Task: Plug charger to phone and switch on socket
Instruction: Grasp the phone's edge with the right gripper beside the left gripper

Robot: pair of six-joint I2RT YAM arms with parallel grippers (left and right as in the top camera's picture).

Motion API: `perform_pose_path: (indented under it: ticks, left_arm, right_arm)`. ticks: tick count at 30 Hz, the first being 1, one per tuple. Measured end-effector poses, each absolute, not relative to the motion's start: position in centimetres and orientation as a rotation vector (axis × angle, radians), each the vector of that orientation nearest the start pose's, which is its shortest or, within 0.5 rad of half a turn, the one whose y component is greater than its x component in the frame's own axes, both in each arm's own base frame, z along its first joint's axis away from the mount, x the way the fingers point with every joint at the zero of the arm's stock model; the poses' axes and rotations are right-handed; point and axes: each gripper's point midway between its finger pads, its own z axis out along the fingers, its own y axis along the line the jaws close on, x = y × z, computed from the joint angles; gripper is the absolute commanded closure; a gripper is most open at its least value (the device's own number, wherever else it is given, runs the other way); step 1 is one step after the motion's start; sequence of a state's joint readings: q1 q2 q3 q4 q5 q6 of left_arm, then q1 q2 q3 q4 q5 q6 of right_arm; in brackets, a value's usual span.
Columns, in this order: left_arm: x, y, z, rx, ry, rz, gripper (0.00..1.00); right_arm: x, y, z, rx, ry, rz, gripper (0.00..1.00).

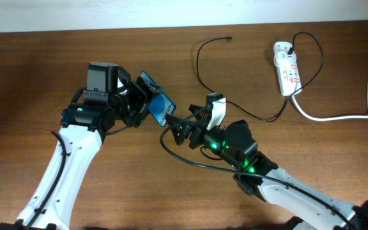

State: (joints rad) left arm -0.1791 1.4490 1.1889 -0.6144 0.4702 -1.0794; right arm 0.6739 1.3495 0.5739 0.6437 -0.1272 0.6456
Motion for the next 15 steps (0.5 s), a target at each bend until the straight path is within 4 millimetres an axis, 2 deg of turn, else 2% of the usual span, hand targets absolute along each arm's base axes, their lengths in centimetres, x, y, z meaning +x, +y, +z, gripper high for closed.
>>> perform_pose_path:
  ticks: [4,8,15]
  left_arm:
    - [36.6,-14.5,19.7,-0.945,2.476,-1.077,0.51]
    - [36.6,-14.5,19.7,-0.945,2.476,-1.078,0.51]
    - [36.6,-14.5,19.7,-0.945,2.475,-1.078,0.51]
  right_arm:
    - [32.7,28.5,21.5,-0.102,1.752,1.091,0.03]
    - [33.3,28.9,19.6,-0.067,1.788,1.104,0.04]
    - [33.5,29.0,20.2,-0.051,1.767,1.122,0.05]
